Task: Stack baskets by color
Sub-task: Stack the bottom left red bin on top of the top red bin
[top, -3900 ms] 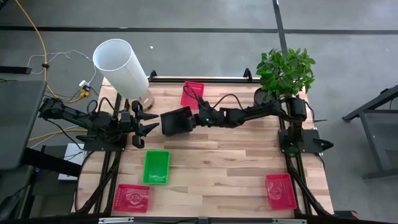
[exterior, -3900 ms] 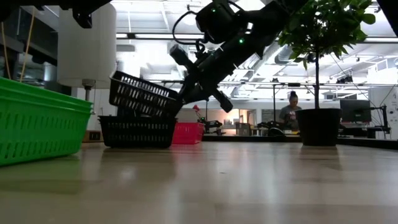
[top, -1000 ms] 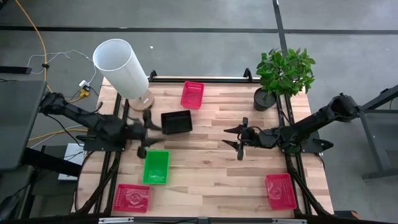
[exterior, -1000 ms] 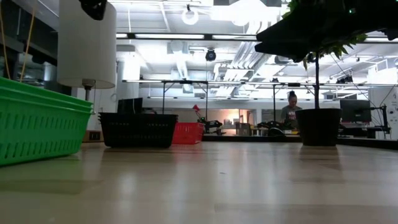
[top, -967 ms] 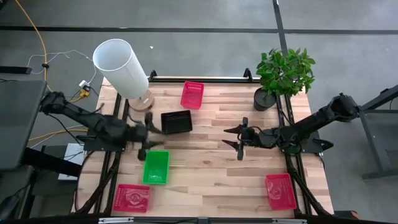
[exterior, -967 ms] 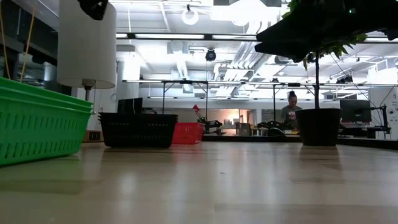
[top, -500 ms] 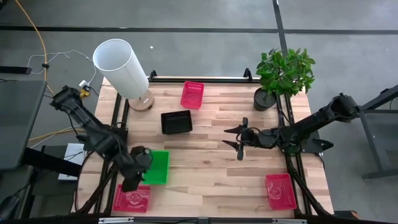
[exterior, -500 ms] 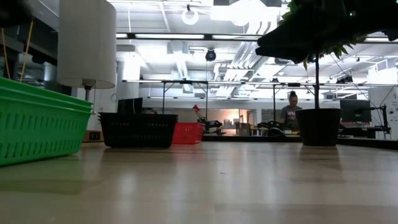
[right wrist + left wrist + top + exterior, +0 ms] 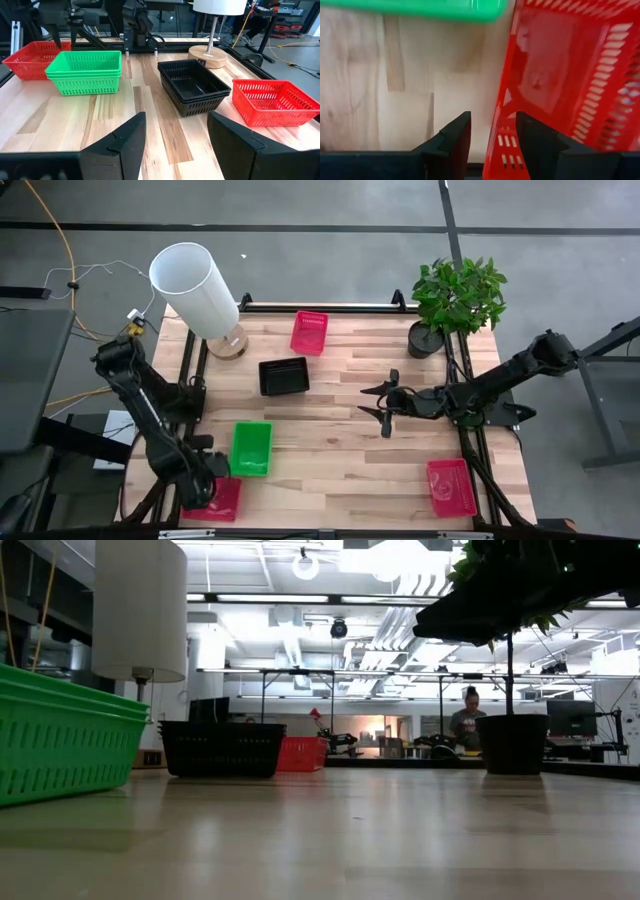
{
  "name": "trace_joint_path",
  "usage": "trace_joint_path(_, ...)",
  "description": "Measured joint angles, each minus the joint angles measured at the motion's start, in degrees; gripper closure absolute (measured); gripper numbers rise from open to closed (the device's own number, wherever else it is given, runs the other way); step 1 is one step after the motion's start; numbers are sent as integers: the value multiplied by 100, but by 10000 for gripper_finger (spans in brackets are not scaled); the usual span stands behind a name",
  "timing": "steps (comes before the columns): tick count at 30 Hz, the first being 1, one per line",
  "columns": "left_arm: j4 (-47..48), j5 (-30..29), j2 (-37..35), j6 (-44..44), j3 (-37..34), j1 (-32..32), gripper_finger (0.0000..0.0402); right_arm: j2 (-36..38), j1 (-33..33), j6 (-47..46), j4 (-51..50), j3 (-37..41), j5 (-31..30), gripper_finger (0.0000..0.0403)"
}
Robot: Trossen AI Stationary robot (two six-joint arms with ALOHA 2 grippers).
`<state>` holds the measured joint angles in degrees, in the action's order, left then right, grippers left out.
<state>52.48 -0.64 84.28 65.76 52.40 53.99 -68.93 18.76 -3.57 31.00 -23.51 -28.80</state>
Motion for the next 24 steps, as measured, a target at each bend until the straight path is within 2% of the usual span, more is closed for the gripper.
trace_joint_path(9,3,32,567,-326,-2,242,266,-2,-1,-66,2,0,0,203)
trace_joint_path(12,7,217,574,-460,1,185,300,-2,0,-66,2,0,0,203)
trace_joint_path(16,199,317,463,-557,209,113,384,-2,0,-66,2,0,2,203)
trace_joint_path(19,500,156,253,-507,530,94,390,-2,0,-66,-2,0,4,203)
trace_joint_path(24,1610,-232,-208,-220,1441,89,398,-2,0,-66,-12,0,7,203)
